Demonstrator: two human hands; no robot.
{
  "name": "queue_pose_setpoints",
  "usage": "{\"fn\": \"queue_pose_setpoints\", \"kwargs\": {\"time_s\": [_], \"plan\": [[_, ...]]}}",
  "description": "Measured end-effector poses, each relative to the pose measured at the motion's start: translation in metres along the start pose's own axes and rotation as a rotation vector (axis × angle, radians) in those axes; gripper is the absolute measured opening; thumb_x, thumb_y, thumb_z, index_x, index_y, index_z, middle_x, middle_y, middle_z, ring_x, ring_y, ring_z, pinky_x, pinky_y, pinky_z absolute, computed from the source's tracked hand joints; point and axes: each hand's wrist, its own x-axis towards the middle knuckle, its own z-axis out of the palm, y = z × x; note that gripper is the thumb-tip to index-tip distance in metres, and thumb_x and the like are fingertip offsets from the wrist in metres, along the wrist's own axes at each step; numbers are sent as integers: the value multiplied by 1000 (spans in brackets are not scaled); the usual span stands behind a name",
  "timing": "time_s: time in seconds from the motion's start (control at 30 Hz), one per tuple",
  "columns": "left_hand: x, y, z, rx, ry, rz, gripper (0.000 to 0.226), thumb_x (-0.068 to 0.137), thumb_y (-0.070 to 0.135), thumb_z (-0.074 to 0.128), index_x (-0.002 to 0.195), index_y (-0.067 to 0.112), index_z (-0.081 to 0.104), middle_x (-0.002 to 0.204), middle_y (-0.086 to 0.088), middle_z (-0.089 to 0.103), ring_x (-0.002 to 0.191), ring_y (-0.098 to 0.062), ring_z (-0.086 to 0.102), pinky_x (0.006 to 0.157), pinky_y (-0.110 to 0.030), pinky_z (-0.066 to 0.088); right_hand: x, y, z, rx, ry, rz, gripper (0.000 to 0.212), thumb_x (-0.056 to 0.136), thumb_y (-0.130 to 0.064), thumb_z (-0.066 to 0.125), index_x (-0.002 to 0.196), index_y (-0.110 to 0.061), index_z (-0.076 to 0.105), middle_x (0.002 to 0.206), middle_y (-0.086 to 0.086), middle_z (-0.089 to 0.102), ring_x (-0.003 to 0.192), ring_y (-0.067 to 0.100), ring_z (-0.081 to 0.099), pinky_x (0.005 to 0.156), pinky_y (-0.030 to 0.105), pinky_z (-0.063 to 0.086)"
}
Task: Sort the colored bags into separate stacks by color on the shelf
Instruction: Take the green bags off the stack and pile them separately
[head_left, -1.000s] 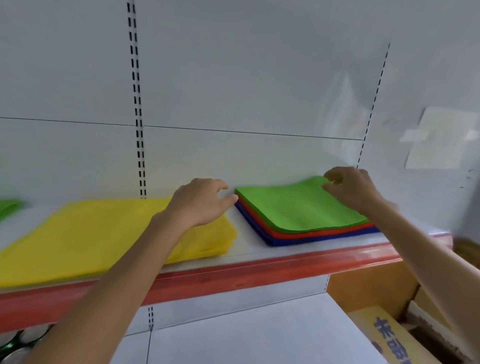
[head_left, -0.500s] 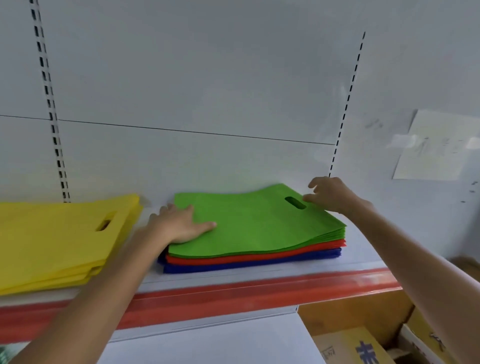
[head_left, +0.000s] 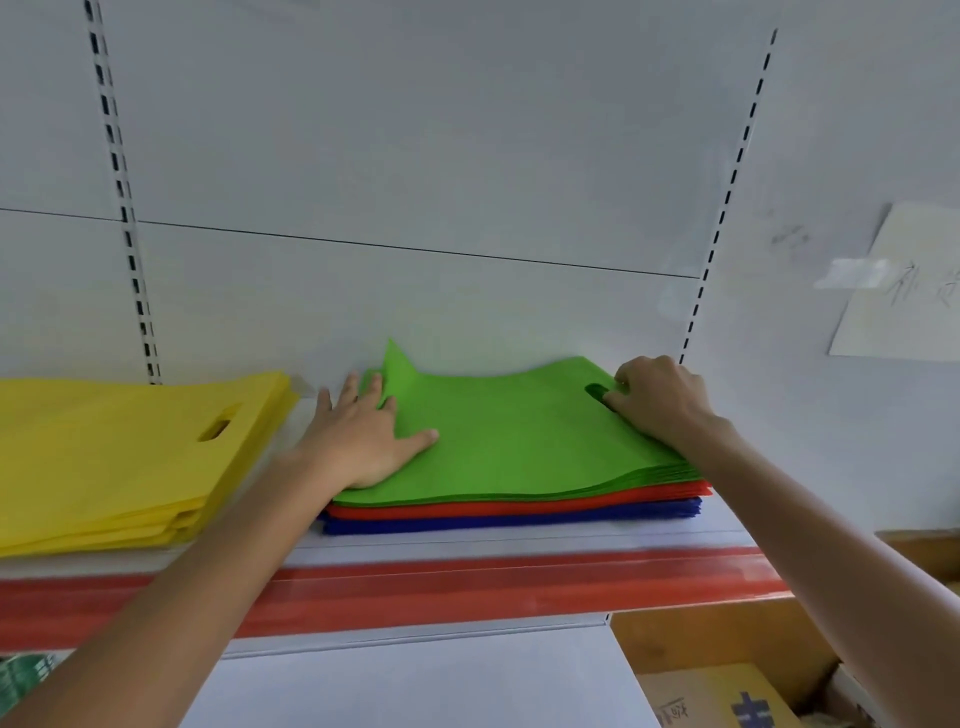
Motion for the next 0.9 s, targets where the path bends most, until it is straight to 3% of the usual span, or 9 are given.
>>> {"fn": "queue_pose_setpoints", "kwargs": {"time_s": [0.13, 0.23, 0.33, 0.4, 0.63, 0.77, 0.83, 0.9], "plan": [[-2, 1, -2, -136, 157, 64, 69, 88, 59, 40, 134, 9, 47, 148, -11, 31, 133, -30, 28, 111, -36, 25, 0, 1, -1, 46, 42, 7, 30, 89, -28, 57, 114, -13, 61, 109, 10, 64, 98, 31, 59, 70, 30, 38], [-5, 1, -3, -242, 220, 94, 58, 86, 52, 52, 130, 14, 54, 128, -11, 48, 122, -24, 42, 103, -31, 33, 1, 2, -3, 165, 46, 33, 40, 86, -26, 63, 123, -14, 57, 115, 9, 64, 101, 31, 59, 74, 32, 42], [-4, -2, -3, -284, 228, 80, 54, 85, 50, 56, 127, 17, 56, 126, -12, 51, 120, -25, 45, 101, -30, 34, 5, 4, -8, 336, 45, 78, 46, 82, -19, 69, 124, -9, 56, 118, 13, 60, 104, 30, 56, 80, 33, 45], [-2, -3, -3, -283, 227, 58, 55, 85, 50, 56, 129, 16, 55, 129, -14, 51, 122, -26, 46, 101, -30, 34, 5, 5, -11, 417, 50, 112, 45, 81, -15, 71, 123, -6, 57, 118, 16, 59, 97, 27, 55, 76, 31, 45], [-3, -2, -15, -307, 281, 71, 58, 88, 41, 56, 135, 10, 46, 138, -10, 47, 128, -26, 42, 106, -32, 33, -5, 8, -21, 311, 157, 59, 34, 85, -17, 63, 118, -12, 61, 115, 12, 63, 100, 31, 58, 75, 32, 44], [-9, -18, -35, -366, 376, 84, 58, 86, 39, 60, 135, 10, 47, 140, -9, 47, 128, -26, 43, 106, -34, 34, -7, 1, -38, 464, 195, 20, 46, 82, -12, 64, 126, -16, 52, 99, 15, 66, 82, 31, 63, 74, 40, 54], [-15, -34, -48, -394, 421, 86, 58, 86, 37, 61, 135, 10, 47, 140, -10, 47, 128, -26, 43, 106, -31, 33, -10, -9, -49, 513, 225, -27, 47, 81, -10, 63, 127, -20, 54, 93, 12, 65, 77, 28, 60, 70, 35, 52], [-25, -55, -60, -408, 463, 80, 58, 86, 34, 61, 136, 9, 46, 140, -11, 46, 129, -25, 42, 104, -26, 30, -12, -27, -58, 518, 248, -67, 42, 82, -12, 63, 123, -21, 59, 99, 13, 63, 87, 27, 56, 70, 27, 41]]}}
